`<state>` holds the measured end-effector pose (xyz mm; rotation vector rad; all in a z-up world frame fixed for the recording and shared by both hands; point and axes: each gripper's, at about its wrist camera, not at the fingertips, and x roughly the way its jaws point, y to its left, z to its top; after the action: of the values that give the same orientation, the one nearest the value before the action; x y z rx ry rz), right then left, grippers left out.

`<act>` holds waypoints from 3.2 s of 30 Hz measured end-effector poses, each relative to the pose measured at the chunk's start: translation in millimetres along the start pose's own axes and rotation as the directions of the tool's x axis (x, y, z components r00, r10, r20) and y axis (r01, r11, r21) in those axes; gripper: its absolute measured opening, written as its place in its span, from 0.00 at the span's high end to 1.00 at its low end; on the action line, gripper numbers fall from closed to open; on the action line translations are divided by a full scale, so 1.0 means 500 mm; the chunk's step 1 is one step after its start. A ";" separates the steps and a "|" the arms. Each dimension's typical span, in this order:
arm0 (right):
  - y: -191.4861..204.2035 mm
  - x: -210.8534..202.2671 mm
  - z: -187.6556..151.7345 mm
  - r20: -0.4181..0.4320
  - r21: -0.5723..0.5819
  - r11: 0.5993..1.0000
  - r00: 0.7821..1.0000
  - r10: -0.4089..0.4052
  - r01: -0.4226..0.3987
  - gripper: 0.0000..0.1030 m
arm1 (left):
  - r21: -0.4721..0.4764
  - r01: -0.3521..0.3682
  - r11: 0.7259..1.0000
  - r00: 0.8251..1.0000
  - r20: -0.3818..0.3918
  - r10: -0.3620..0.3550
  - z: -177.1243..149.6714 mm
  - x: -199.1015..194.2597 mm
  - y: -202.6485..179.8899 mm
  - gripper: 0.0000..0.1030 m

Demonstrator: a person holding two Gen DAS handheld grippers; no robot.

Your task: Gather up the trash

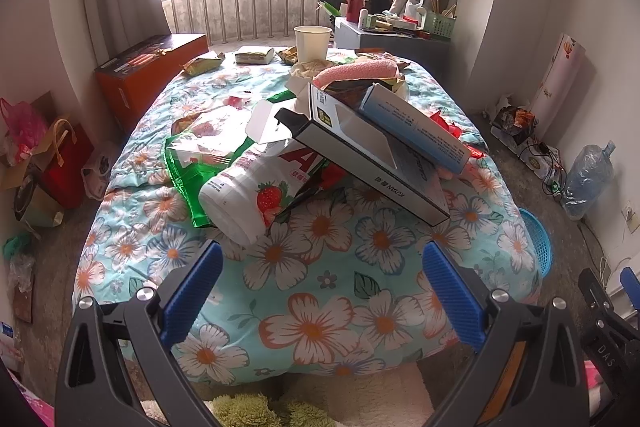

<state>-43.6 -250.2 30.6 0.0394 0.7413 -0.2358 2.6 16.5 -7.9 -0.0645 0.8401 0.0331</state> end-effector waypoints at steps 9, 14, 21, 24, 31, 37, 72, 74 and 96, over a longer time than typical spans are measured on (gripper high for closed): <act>0.069 0.011 0.030 0.085 0.003 0.996 0.993 0.083 -0.084 0.08 | 0.027 0.152 0.988 0.982 0.106 -0.154 -0.001 0.027 0.086 0.05; 0.149 0.041 0.066 0.092 -0.060 0.989 0.986 0.142 -0.137 0.08 | 0.000 0.213 0.977 0.954 0.214 -0.208 0.017 0.032 0.178 0.05; 0.222 0.070 0.127 0.090 -0.086 0.975 0.973 0.214 -0.206 0.08 | -0.147 0.259 0.955 0.954 0.195 -0.229 0.087 0.080 0.321 0.15; 0.238 0.081 0.150 0.081 -0.080 0.972 0.971 0.226 -0.220 0.08 | -0.202 0.259 0.945 0.961 0.148 -0.232 0.120 0.120 0.367 0.26; 0.246 0.113 0.195 0.057 -0.036 0.974 0.973 0.225 -0.223 0.08 | -0.152 0.346 0.926 0.933 -0.046 -0.356 0.228 0.258 0.390 0.34; 0.254 0.137 0.215 0.043 -0.014 0.977 0.976 0.213 -0.212 0.08 | -0.021 0.318 0.948 0.918 -0.244 -0.313 0.262 0.380 0.342 0.34; 0.063 0.330 0.222 -0.168 0.488 0.765 0.815 0.555 -0.420 0.28 | -0.073 0.336 0.939 0.932 0.168 -0.321 0.260 0.171 0.385 0.85; 0.045 0.380 0.214 -0.187 0.605 0.677 0.751 0.633 -0.419 0.32 | -0.067 0.353 0.933 0.920 0.207 -0.333 0.254 0.149 0.385 0.85; -0.059 0.348 0.209 0.007 0.717 0.474 0.686 0.728 -0.511 1.00 | 0.055 0.461 0.886 0.825 0.342 -0.450 0.264 -0.027 0.297 0.85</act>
<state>142.9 -326.0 -7.9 1.0826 0.8636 0.2506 83.5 173.9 83.8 -0.2813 0.4515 -0.3880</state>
